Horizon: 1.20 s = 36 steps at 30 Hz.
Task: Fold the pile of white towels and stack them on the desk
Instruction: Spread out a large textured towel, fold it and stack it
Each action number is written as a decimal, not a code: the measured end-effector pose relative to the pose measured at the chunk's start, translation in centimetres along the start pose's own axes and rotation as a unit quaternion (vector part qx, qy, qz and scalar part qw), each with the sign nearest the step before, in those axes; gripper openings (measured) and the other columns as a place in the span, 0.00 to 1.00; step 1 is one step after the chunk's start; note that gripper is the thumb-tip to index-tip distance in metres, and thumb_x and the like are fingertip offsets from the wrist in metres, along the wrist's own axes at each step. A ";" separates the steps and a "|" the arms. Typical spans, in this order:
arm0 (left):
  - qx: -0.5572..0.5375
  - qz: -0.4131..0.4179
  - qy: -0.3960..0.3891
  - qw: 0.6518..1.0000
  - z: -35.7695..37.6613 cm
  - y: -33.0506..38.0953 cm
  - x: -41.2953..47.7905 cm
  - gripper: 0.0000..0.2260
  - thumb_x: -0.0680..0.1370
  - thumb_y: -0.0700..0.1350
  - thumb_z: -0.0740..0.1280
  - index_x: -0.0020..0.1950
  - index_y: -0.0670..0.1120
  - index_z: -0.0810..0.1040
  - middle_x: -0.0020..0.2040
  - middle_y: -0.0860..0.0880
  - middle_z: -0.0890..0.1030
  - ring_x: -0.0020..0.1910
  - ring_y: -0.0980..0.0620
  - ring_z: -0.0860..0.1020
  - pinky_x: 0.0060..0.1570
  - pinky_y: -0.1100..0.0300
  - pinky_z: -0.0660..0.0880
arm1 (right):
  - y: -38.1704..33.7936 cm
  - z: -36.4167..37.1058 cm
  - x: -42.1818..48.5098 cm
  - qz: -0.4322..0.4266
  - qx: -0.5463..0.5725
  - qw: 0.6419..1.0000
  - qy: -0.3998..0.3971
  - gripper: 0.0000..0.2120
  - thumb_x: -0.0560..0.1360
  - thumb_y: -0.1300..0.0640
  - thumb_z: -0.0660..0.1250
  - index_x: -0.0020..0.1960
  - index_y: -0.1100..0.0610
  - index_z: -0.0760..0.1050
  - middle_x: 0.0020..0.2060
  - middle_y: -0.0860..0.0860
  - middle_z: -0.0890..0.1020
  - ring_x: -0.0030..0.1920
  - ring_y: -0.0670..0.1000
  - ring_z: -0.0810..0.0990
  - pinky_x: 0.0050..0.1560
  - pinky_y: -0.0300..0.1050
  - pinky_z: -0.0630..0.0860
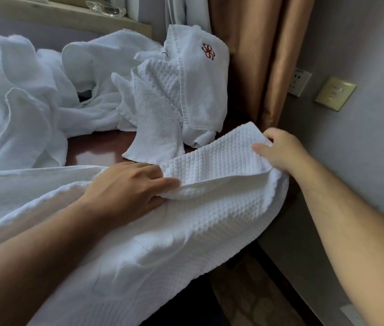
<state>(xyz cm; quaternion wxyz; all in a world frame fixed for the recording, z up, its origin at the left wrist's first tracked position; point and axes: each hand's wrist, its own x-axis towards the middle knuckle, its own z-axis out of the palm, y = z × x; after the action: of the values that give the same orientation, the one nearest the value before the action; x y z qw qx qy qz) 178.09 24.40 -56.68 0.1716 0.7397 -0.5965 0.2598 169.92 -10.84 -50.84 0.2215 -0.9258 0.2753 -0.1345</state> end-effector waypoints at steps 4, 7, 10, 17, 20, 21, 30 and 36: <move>0.006 0.002 0.001 1.000 0.0 0.1 -0.1 0.16 0.77 0.52 0.62 0.58 0.50 0.85 0.39 0.49 0.81 0.34 0.43 0.80 0.30 0.51 0.77 | -0.5 1.4 0.5 0.049 -0.103 0.993 -0.043 0.11 0.80 0.46 0.67 0.55 0.54 0.76 0.46 0.52 0.80 0.44 0.53 0.79 0.39 0.47 0.73; 0.017 0.007 -0.008 1.000 0.1 0.0 -0.2 0.16 0.78 0.52 0.62 0.59 0.50 0.85 0.41 0.47 0.80 0.36 0.42 0.79 0.30 0.49 0.77 | -1.0 2.4 0.0 0.119 -0.247 0.961 -0.030 0.22 0.79 0.43 0.68 0.64 0.58 0.76 0.56 0.58 0.80 0.55 0.60 0.78 0.53 0.55 0.77; 0.039 0.006 -0.013 0.999 0.2 -0.2 -0.2 0.15 0.78 0.51 0.62 0.59 0.50 0.84 0.43 0.46 0.78 0.36 0.42 0.77 0.29 0.49 0.76 | -3.2 3.3 -1.1 0.018 -0.264 0.960 0.094 0.16 0.79 0.51 0.66 0.66 0.52 0.75 0.64 0.57 0.76 0.64 0.62 0.73 0.62 0.58 0.71; 0.065 -0.019 -0.027 0.997 -0.3 0.3 -0.1 0.15 0.74 0.48 0.73 0.60 0.47 0.83 0.43 0.44 0.79 0.37 0.41 0.78 0.29 0.49 0.77 | -8.6 7.7 -4.5 -0.040 -0.108 0.990 -0.080 0.23 0.80 0.41 0.60 0.66 0.56 0.75 0.63 0.55 0.79 0.62 0.57 0.76 0.58 0.51 0.75; 0.098 -0.111 -0.054 0.988 -0.8 0.8 -0.2 0.23 0.68 0.50 0.79 0.60 0.45 0.81 0.42 0.46 0.81 0.38 0.40 0.80 0.35 0.49 0.77 | -8.3 8.1 -5.3 -0.024 -0.146 0.978 -0.147 0.41 0.74 0.28 0.58 0.79 0.52 0.61 0.79 0.54 0.63 0.77 0.58 0.63 0.73 0.61 0.66; 0.112 -0.144 -0.061 0.981 -1.0 0.8 -0.4 0.22 0.68 0.53 0.79 0.58 0.46 0.81 0.41 0.47 0.81 0.39 0.41 0.80 0.37 0.49 0.76 | -8.1 8.0 -5.3 -0.020 -0.158 0.973 -0.166 0.44 0.73 0.27 0.57 0.81 0.51 0.56 0.81 0.54 0.57 0.79 0.58 0.57 0.75 0.63 0.61; 0.163 -0.322 -0.071 0.930 -6.9 -2.6 -7.3 0.18 0.69 0.65 0.73 0.47 0.53 0.79 0.40 0.51 0.83 0.38 0.43 0.81 0.43 0.53 0.69 | -11.0 8.0 -6.2 -0.014 -0.234 0.959 -0.157 0.34 0.80 0.37 0.58 0.80 0.54 0.59 0.81 0.57 0.55 0.79 0.63 0.55 0.76 0.67 0.55; 0.178 -0.371 -0.063 0.909 -9.2 -2.8 -10.4 0.20 0.69 0.65 0.73 0.54 0.55 0.80 0.48 0.53 0.85 0.48 0.46 0.83 0.52 0.50 0.70 | -21.3 12.5 -14.9 -0.300 -0.061 0.944 -0.121 0.34 0.74 0.28 0.57 0.67 0.53 0.72 0.61 0.53 0.78 0.63 0.58 0.74 0.65 0.56 0.70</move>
<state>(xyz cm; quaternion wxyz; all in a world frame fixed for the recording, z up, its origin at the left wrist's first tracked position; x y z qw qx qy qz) 177.57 38.47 -55.23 0.0833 0.9407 -0.2325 0.2324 172.03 17.79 -53.29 0.1453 -0.9866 -0.0366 -0.0651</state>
